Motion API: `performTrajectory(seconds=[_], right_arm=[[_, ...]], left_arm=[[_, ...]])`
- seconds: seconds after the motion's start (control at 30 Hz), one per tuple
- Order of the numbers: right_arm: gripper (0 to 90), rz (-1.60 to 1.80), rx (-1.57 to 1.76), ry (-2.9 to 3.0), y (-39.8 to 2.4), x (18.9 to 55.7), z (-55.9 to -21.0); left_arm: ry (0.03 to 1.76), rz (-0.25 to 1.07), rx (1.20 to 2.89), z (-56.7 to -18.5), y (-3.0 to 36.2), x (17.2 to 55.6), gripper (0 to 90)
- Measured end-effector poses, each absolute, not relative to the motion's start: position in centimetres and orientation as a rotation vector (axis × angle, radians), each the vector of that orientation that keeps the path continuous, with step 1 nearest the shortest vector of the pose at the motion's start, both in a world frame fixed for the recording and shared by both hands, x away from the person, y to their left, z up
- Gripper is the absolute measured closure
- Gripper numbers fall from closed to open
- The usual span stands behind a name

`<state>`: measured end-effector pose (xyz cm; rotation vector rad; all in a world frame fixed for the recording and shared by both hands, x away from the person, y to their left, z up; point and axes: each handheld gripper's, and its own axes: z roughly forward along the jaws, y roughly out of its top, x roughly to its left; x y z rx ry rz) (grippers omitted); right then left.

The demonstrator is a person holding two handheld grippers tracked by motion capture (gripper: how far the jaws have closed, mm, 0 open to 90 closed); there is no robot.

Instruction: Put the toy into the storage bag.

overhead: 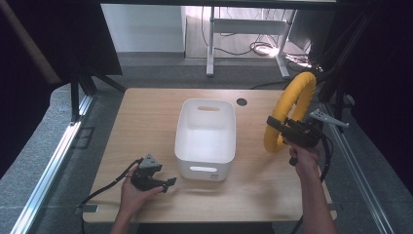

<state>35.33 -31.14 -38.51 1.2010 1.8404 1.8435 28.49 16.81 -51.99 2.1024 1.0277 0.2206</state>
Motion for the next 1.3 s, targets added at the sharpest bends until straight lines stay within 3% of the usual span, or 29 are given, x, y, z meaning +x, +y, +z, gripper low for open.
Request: performTrajectory(seconds=[0.43, 1.3], right_arm=[[49.4, 1.817, 1.091, 1.725, -27.8, 35.2, -37.8], [49.3, 1.892, 0.969, 1.641, -25.2, 34.4, -34.2]], left_arm=[[1.019, 0.225, 2.110, -51.9, 16.9, 28.5, 19.5], [1.026, 0.221, 2.109, -52.0, 16.9, 28.5, 19.6]])
